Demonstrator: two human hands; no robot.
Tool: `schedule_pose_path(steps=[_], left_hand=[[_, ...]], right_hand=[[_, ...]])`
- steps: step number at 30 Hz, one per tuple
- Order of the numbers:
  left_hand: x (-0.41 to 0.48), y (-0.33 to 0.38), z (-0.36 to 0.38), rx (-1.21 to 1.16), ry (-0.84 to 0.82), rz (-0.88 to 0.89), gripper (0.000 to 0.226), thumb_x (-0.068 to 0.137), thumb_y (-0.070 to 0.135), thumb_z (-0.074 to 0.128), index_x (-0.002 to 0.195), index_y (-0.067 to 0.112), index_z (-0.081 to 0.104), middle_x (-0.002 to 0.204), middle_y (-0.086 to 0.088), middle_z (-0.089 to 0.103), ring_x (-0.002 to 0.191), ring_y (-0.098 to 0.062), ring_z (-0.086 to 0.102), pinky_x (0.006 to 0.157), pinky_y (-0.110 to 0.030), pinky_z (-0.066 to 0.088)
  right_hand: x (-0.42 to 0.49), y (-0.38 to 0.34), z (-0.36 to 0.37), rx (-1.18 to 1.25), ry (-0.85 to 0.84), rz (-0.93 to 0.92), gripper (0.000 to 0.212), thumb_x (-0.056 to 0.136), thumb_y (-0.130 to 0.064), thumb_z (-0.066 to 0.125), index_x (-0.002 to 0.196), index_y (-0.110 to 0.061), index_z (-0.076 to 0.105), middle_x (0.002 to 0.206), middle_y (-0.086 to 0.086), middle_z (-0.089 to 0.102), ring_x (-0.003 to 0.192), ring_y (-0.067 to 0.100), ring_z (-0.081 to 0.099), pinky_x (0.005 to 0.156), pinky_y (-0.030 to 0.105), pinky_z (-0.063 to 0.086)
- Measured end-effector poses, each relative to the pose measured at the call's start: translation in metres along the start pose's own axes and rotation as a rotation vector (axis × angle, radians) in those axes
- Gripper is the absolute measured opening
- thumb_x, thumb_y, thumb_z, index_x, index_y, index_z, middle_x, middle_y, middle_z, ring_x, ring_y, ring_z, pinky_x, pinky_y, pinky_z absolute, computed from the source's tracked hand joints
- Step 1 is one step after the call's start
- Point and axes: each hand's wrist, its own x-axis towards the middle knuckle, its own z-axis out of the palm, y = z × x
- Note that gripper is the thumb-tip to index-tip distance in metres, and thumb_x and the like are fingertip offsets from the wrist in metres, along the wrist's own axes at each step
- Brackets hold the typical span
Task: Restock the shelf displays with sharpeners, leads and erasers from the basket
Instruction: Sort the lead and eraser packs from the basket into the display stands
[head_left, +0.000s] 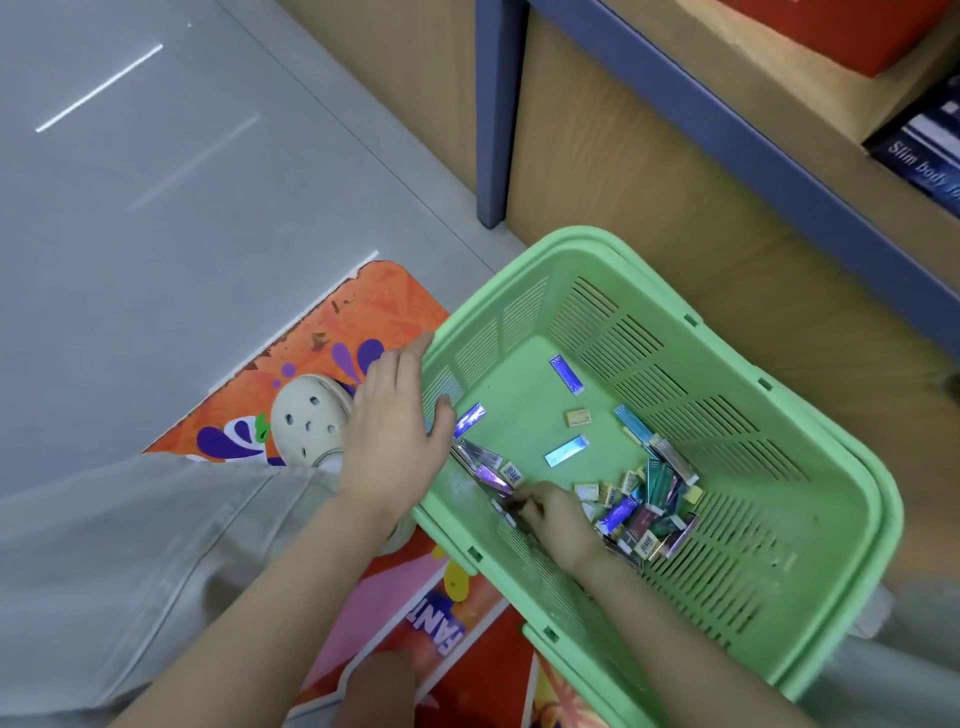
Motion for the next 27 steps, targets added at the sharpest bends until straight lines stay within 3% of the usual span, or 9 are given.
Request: schedule_pose_path(steps=[2,7,9,11,14,17,22,24,27], left_hand=[[-0.005,0.002,-0.003,-0.067,0.057,0.039,0.050,0.085,0.023,0.039,0.131,0.006,0.049,0.123,-0.010,0.051,0.116,-0.018,0.040,0.102,-0.014,0.021],[-0.029,0.029,0.003,-0.331,0.052,0.019,0.029,0.091,0.008,0.043,0.118,0.009,0.054,0.111,0.001,0.049,0.108,-0.006,0.044,0.092,-0.002,0.025],[-0.030,0.044,0.013,-0.464,-0.053,-0.143,0.028,0.096,0.009,0.047,0.123,0.010,0.049,0.116,0.002,0.046,0.112,-0.008,0.045,0.094,-0.007,0.030],[-0.027,0.054,0.021,-0.597,-0.230,-0.351,0.033,0.099,0.021,0.045,0.130,0.012,0.045,0.123,0.002,0.045,0.116,-0.012,0.045,0.100,-0.022,0.034],[-0.024,0.066,0.026,-0.779,-0.430,-0.411,0.021,0.100,0.029,0.041,0.111,0.018,0.056,0.100,0.002,0.060,0.091,-0.013,0.059,0.087,-0.030,0.045],[-0.024,0.071,0.020,-0.859,-0.541,-0.305,0.025,0.100,0.023,0.043,0.084,0.017,0.061,0.072,0.005,0.064,0.059,-0.006,0.060,0.066,-0.025,0.049],[-0.030,0.069,0.014,-0.882,-0.628,-0.188,0.012,0.100,0.014,0.042,0.093,0.019,0.051,0.073,0.002,0.063,0.059,-0.016,0.065,0.057,-0.024,0.049],[-0.032,0.067,0.014,-0.879,-0.562,-0.228,0.012,0.101,0.012,0.038,0.092,0.016,0.044,0.078,0.000,0.064,0.066,-0.019,0.068,0.063,-0.030,0.053],[-0.035,0.064,0.016,-0.879,-0.506,-0.268,0.014,0.101,0.010,0.035,0.089,0.014,0.040,0.081,-0.003,0.065,0.072,-0.019,0.070,0.072,-0.037,0.056]], right_hand=[[-0.002,-0.013,-0.009,0.143,0.077,0.026,0.028,0.094,-0.002,0.043,0.103,-0.011,0.069,0.086,0.015,0.070,0.070,0.028,0.065,0.058,0.025,0.043],[-0.017,-0.055,-0.056,0.373,0.194,-0.049,0.024,0.097,-0.001,0.044,0.105,-0.003,0.067,0.088,0.004,0.068,0.072,0.009,0.066,0.077,0.020,0.055],[-0.031,-0.071,-0.077,0.480,0.168,-0.094,0.024,0.098,-0.001,0.042,0.103,-0.005,0.066,0.091,0.007,0.069,0.071,0.009,0.067,0.078,0.022,0.056],[-0.048,-0.086,-0.096,0.585,0.100,-0.119,0.023,0.099,-0.002,0.042,0.104,-0.005,0.064,0.083,0.006,0.069,0.068,0.007,0.068,0.073,0.018,0.056],[-0.071,-0.102,-0.122,0.641,0.041,-0.163,0.016,0.097,-0.003,0.047,0.104,-0.003,0.062,0.070,0.006,0.066,0.059,0.004,0.065,0.062,0.015,0.054],[-0.081,-0.108,-0.144,0.523,0.040,-0.252,0.010,0.091,-0.001,0.056,0.097,-0.002,0.065,0.065,-0.001,0.067,0.055,0.000,0.061,0.055,0.012,0.047],[-0.076,-0.099,-0.152,0.365,0.070,-0.321,0.016,0.093,-0.010,0.054,0.102,-0.014,0.067,0.096,-0.002,0.070,0.083,0.002,0.062,0.077,0.013,0.048],[-0.054,-0.069,-0.148,0.240,0.155,-0.235,0.018,0.097,-0.018,0.050,0.110,-0.019,0.062,0.101,-0.009,0.066,0.091,0.005,0.059,0.082,0.017,0.047],[-0.023,-0.003,-0.135,-0.045,0.176,0.039,0.033,0.097,-0.024,0.051,0.127,-0.010,0.052,0.124,0.005,0.061,0.110,0.017,0.057,0.097,0.031,0.046]])
